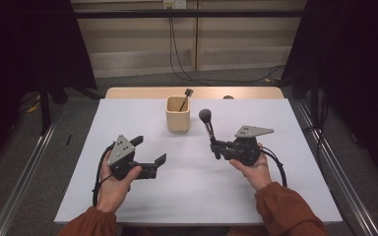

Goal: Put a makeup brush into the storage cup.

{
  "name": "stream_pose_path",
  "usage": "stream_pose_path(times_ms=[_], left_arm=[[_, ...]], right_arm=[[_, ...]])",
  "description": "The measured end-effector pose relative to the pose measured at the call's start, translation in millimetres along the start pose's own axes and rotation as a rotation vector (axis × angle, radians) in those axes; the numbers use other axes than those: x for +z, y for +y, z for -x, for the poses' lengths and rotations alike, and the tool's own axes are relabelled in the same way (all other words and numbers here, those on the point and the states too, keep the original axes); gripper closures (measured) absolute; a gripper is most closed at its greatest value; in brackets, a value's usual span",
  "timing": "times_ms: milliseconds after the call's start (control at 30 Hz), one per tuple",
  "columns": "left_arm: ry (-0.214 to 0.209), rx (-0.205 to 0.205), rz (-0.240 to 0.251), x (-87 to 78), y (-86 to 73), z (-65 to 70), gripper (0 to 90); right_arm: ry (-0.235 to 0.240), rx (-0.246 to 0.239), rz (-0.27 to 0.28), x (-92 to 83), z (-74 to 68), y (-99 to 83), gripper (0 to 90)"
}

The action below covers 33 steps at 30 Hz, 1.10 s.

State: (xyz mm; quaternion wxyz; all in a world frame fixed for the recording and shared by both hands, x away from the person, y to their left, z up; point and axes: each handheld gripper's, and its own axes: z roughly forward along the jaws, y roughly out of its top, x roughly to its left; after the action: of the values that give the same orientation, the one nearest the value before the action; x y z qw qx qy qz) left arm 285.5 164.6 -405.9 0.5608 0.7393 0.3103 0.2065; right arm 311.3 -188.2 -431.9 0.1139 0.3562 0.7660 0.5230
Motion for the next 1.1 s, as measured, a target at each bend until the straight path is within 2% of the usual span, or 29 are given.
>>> stream_pose_path(times_ms=[100, 467, 633, 833, 1100], left_arm=[[-0.003, -0.003, -0.003, 4.6, 2.8, 2.9, 2.9], [-0.070, 0.011, -0.009, 27.7, 10.0, 22.2, 2.9], [-0.086, 0.012, 0.001, 36.6, 15.5, 28.0, 2.8], [-0.110, -0.012, 0.022, 47.5, 24.1, 31.9, 2.3], [-0.139, -0.024, 0.004, 63.8, 26.6, 34.1, 2.3]], right_arm=[[0.021, -0.006, 0.012, 0.3, -2.8, 1.0, 75.8], [0.049, -0.024, 0.025, 3.0, -11.9, 4.0, 75.8], [0.063, -0.027, 0.034, 5.2, -16.4, 6.3, 75.8], [0.075, -0.036, 0.032, 7.8, -20.7, 6.7, 75.8], [0.088, -0.040, 0.025, 10.1, -24.3, 5.9, 75.7]])
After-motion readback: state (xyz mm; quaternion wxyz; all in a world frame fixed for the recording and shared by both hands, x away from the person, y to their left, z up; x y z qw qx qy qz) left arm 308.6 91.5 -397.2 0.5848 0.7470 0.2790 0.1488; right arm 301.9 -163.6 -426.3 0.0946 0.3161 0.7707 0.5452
